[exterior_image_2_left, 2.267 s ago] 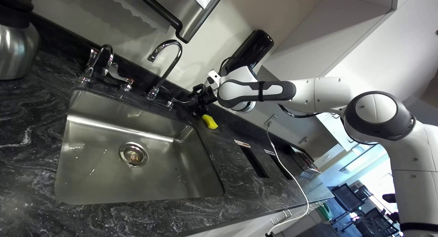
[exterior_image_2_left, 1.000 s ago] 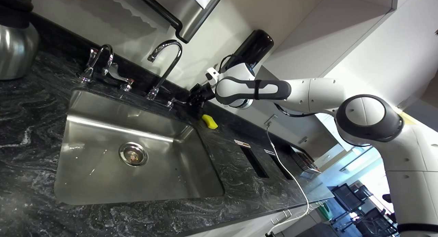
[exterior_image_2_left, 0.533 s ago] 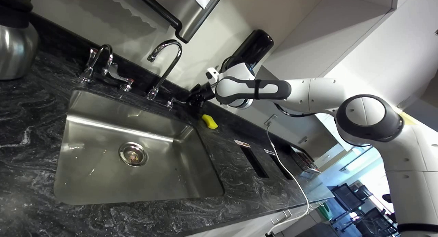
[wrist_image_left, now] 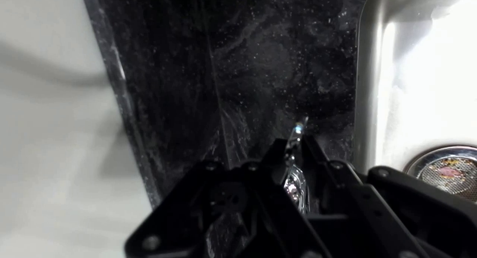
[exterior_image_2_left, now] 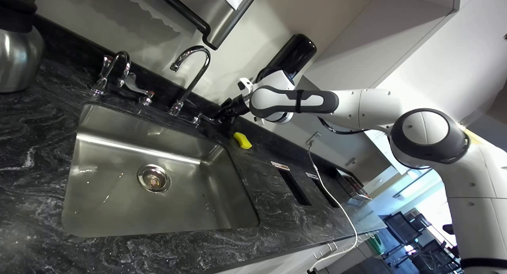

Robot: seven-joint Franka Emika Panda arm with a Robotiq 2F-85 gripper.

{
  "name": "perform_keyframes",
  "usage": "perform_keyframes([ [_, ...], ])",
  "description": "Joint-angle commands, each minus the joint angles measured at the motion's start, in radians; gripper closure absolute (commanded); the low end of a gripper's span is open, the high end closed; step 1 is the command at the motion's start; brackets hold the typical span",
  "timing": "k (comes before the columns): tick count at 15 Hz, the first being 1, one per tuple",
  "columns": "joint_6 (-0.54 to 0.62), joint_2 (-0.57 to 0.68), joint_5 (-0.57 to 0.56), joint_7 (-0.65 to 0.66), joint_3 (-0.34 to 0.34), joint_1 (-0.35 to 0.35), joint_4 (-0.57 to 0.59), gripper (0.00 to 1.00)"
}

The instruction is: Open the right tap

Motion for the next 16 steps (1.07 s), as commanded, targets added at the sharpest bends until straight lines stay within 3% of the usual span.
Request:
perform_keyframes([
  [1,-0.078,-0.020,0.020,0.006,0.060,-0.008,-0.031,0.96],
  [16,-0.122,-0.020,0.035,0.025,0.063,-0.007,-0.019,0.96],
])
